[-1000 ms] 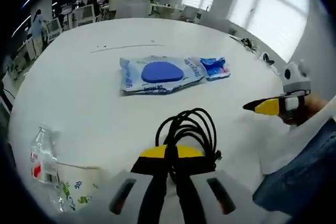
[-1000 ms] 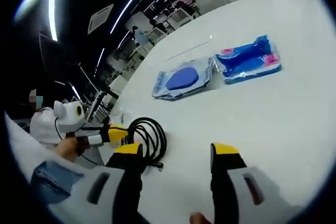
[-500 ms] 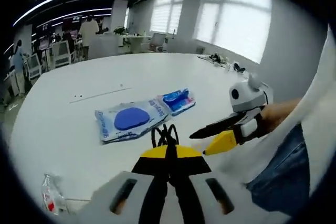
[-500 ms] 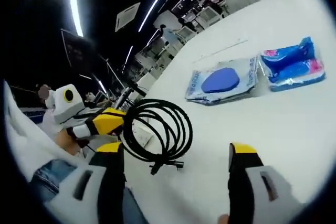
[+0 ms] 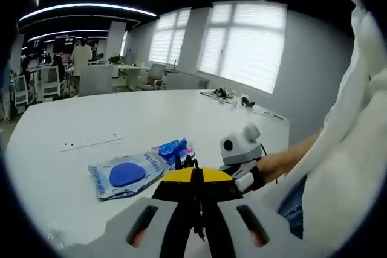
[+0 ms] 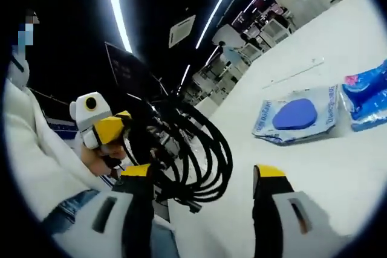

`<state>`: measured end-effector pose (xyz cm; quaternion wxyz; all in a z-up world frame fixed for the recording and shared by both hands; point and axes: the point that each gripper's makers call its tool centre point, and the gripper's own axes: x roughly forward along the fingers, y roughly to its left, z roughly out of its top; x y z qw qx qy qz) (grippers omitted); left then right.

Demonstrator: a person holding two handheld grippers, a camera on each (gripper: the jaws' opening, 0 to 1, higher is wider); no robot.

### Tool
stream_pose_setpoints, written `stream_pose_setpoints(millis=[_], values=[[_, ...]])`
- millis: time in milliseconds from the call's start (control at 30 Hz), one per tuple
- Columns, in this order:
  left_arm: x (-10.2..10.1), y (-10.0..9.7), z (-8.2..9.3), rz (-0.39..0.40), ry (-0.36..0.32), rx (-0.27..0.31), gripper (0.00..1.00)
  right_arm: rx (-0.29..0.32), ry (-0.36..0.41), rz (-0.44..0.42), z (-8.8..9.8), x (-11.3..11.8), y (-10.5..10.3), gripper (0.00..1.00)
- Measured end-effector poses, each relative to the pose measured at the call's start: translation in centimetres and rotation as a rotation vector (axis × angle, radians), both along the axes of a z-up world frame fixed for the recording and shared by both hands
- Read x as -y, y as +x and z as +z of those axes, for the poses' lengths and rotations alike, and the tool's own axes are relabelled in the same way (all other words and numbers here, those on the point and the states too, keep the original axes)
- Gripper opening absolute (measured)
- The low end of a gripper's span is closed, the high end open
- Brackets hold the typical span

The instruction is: Arrange the tabletop items into an orderly group along one side of the table until the central work area is clear of visible clutter.

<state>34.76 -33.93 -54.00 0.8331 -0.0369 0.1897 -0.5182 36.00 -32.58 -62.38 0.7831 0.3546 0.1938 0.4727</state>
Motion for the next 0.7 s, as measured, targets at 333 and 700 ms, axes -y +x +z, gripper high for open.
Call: stream_pose_setpoints(millis=[333,700], values=[[-1.9,2.5,-0.3,0.107,-0.046,-0.055,0.0,-0.015,0.17,-0.023,3.1,1.6,-0.8,0.07],[-1.6,2.7,-2.8,0.168,-0.103,-0.198,0.06,-0.137,0.218,-0.05,3.8,3.9,-2.4,0.01]])
